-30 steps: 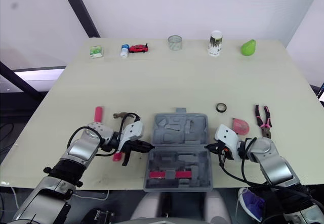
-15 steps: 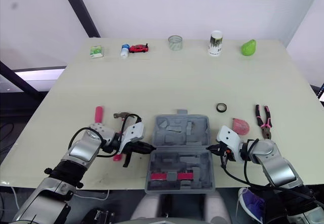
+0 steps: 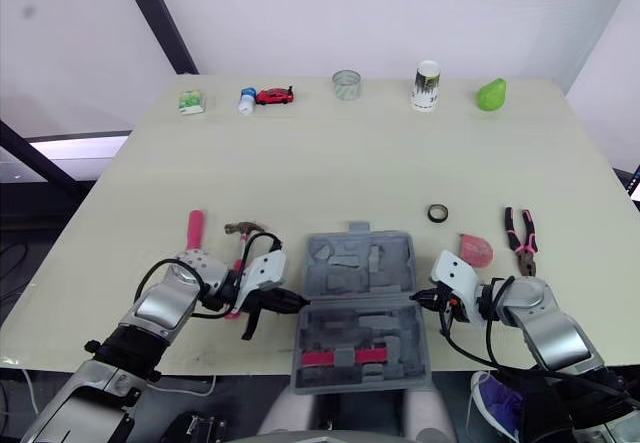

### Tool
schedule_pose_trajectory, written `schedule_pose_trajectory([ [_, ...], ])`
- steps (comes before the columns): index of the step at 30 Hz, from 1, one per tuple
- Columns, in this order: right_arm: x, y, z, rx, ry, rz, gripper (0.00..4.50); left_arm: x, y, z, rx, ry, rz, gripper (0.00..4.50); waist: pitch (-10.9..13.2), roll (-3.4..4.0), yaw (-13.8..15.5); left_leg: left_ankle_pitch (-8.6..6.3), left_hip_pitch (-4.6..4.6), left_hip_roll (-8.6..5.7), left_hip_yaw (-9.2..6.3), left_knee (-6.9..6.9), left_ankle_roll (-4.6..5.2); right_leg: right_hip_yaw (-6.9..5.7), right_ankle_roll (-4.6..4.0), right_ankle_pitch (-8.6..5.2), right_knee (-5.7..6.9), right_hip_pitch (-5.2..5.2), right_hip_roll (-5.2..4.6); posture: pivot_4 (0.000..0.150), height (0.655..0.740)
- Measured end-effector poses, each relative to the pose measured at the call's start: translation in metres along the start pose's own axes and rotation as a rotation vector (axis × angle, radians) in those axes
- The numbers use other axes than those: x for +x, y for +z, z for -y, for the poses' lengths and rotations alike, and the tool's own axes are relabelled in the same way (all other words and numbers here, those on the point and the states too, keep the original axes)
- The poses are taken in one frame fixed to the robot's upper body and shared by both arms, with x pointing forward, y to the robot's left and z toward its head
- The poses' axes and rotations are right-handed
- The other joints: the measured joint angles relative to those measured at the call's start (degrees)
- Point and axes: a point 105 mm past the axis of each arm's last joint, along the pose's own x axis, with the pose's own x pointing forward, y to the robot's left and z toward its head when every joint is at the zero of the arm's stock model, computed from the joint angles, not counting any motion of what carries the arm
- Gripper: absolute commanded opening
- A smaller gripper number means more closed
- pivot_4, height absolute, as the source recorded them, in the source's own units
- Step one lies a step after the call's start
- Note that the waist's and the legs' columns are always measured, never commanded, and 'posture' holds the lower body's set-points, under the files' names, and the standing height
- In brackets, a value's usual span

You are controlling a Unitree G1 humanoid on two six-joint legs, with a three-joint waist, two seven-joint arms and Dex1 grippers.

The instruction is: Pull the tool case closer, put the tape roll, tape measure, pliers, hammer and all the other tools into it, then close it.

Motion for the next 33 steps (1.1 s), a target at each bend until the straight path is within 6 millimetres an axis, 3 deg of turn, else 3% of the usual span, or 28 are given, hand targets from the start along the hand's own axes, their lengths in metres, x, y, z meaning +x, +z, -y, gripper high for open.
schedule_pose_trajectory([
  [33, -0.009, -0.009, -0.013, 0.056, 0.072, -0.040, 0.00, 0.006, 0.000, 0.012, 0.008, -0.058, -0.012, 0.03, 0.0, 0.00, 0.0, 0.00, 0.03, 0.01, 0.00, 0.00, 0.00, 0.00, 0.00, 0.00, 0.00, 0.02, 0.00, 0.150, 0.7400],
])
